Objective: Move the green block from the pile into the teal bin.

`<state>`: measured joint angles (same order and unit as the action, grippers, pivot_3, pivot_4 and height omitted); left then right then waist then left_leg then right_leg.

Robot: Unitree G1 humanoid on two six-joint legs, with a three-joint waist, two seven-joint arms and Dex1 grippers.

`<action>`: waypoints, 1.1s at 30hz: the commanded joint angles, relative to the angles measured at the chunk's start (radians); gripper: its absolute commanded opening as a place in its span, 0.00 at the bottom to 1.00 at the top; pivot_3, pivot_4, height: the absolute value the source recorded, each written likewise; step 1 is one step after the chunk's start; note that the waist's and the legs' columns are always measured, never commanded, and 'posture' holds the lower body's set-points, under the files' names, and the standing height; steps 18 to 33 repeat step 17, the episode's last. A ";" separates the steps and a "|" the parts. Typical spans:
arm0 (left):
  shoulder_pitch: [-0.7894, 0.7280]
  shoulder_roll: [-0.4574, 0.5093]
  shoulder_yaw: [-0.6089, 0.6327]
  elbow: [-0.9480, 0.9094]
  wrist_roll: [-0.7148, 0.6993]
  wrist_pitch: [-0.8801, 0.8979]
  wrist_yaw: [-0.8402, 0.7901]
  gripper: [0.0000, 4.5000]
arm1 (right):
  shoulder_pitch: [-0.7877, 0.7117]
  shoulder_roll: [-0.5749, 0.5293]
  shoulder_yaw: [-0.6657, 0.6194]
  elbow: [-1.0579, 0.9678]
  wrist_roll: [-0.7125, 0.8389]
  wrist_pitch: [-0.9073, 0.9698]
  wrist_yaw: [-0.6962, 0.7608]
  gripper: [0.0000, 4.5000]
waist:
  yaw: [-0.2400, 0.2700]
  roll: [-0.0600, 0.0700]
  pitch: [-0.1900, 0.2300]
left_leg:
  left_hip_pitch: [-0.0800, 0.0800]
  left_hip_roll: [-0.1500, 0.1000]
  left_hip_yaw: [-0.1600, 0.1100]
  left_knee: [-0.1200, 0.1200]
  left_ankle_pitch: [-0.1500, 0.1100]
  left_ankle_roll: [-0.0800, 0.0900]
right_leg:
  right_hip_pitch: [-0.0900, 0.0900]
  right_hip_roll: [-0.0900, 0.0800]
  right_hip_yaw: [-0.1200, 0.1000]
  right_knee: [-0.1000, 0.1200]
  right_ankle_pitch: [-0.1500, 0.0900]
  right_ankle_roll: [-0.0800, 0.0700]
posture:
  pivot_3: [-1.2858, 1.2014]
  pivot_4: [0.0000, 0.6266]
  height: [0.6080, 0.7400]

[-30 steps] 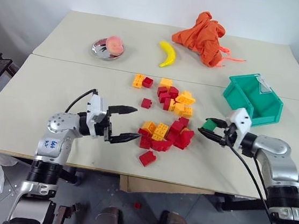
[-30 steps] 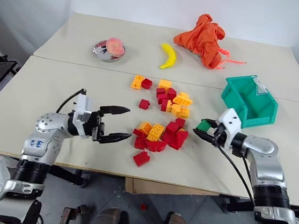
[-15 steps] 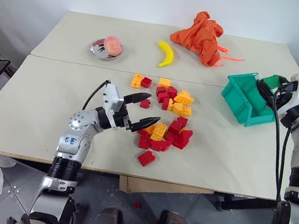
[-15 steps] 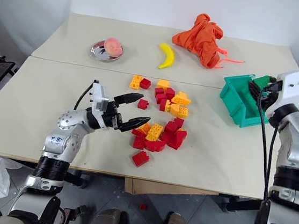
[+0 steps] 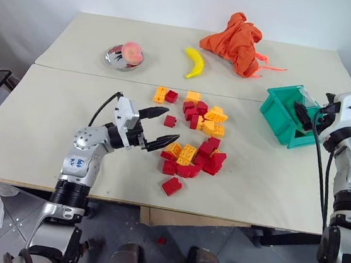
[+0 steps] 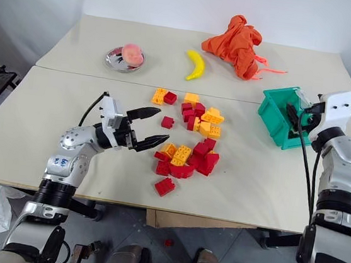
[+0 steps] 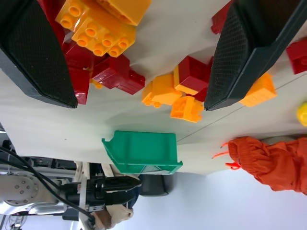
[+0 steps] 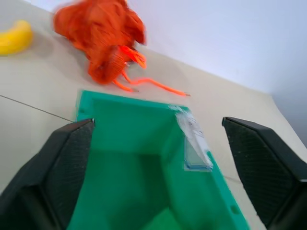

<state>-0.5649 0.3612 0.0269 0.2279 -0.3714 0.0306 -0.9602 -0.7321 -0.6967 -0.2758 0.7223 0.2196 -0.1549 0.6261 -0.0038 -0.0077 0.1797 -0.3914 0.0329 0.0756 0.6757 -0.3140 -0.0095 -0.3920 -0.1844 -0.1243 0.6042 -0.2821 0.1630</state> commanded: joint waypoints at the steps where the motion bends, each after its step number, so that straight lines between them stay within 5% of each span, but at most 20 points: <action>1: 0.017 0.046 0.021 0.013 0.033 -0.058 -0.004 1.00 | 0.105 0.001 -0.048 -0.252 0.151 -0.022 0.168 0.99 | 0.000 0.000 0.000 | 0.000 0.000 0.000 0.000 0.000 0.000 | 0.000 0.000 0.000 0.000 0.000 0.000 | 0.52 0.24 1.00; 8: 0.078 0.151 0.058 0.038 0.058 -0.117 -0.016 1.00 | 0.533 -0.011 -0.021 -0.837 0.366 0.226 0.307 0.99 | 0.004 0.000 0.000 | 0.000 0.000 -0.001 -0.001 0.000 0.000 | 0.001 0.000 -0.001 -0.001 0.000 0.000 | 0.52 0.24 1.00; 15: 0.172 0.181 0.103 -0.016 0.058 -0.120 0.046 1.00 | 0.822 0.014 -0.040 -0.986 0.299 0.204 0.287 0.99 | 0.009 0.000 0.000 | 0.000 0.000 -0.001 0.000 0.000 0.000 | 0.001 0.000 0.000 -0.001 0.000 0.000 | 0.52 0.24 1.00; 33: 0.196 0.181 0.110 -0.042 0.055 -0.104 0.069 1.00 | 0.859 0.016 -0.048 -0.957 0.260 0.155 0.292 0.99 | 0.008 0.000 0.000 | 0.001 0.000 -0.001 0.000 0.000 0.000 | 0.001 0.000 0.000 0.000 0.000 0.000 | 0.52 0.24 1.00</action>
